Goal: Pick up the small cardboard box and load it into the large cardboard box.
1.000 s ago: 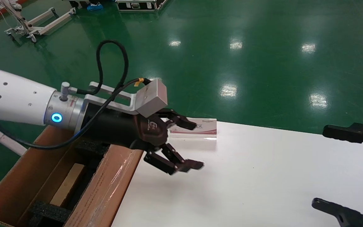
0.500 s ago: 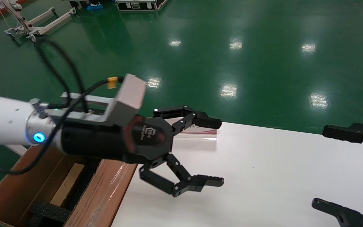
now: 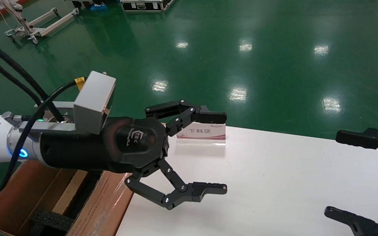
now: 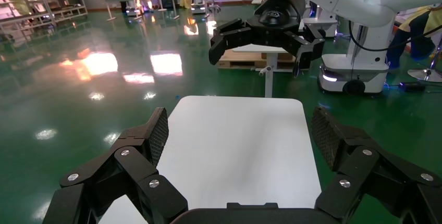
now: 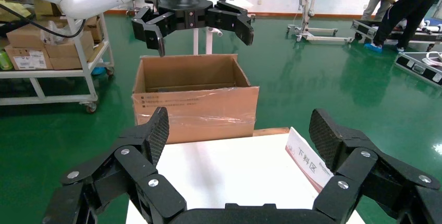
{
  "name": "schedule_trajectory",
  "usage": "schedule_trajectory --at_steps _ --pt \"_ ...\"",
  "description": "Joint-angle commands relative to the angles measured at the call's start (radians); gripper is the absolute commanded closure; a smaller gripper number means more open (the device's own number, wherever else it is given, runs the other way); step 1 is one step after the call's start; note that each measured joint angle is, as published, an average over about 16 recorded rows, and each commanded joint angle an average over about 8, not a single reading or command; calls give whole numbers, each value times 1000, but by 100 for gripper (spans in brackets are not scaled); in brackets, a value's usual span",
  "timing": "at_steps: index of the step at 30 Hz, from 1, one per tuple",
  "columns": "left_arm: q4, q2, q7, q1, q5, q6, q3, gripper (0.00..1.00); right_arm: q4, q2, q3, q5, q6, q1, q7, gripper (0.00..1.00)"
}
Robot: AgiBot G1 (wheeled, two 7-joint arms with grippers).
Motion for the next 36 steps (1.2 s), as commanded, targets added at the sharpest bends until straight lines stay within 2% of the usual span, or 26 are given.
schedule_trajectory --at_steps 1,6,36 --pt "0 0 0 1 -1 0 -2 0 0 0 1 -1 0 0 0 0" --pt "0 2 2 15 -8 4 -22 0 0 -1 1 -1 -1 0 1 0" --pt "0 0 0 3 -1 1 -5 0 0 0 1 -1 0 0 1 0"
